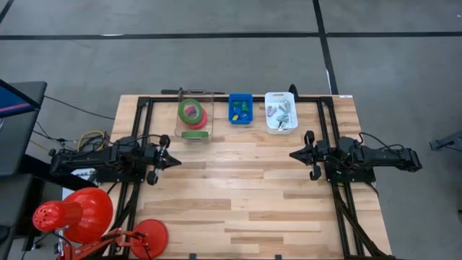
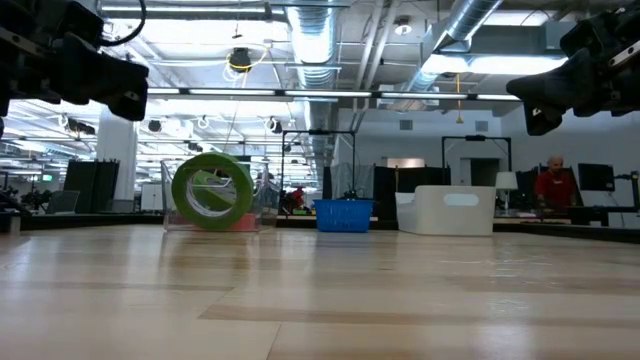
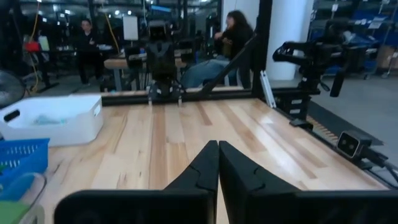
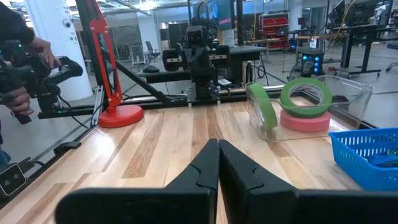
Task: Pick and place Stapler, Stapler remover, tape
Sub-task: Return to Home Position
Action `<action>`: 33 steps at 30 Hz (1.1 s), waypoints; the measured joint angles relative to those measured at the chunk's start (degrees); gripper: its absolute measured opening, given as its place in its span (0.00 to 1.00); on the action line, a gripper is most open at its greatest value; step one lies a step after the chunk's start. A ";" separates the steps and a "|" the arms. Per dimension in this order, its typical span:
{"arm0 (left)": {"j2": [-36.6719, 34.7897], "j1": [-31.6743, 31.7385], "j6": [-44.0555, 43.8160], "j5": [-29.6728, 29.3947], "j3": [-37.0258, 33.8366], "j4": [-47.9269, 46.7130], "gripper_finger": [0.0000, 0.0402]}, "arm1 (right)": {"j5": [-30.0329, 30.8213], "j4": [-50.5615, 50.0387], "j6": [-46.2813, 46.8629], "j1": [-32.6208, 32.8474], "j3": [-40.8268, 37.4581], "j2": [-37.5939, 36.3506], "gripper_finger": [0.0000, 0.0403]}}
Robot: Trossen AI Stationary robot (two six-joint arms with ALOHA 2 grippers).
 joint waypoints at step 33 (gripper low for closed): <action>-2.82 -0.39 -1.95 -0.49 0.02 0.31 0.01 | 0.00 0.00 0.00 0.00 0.00 -0.02 0.00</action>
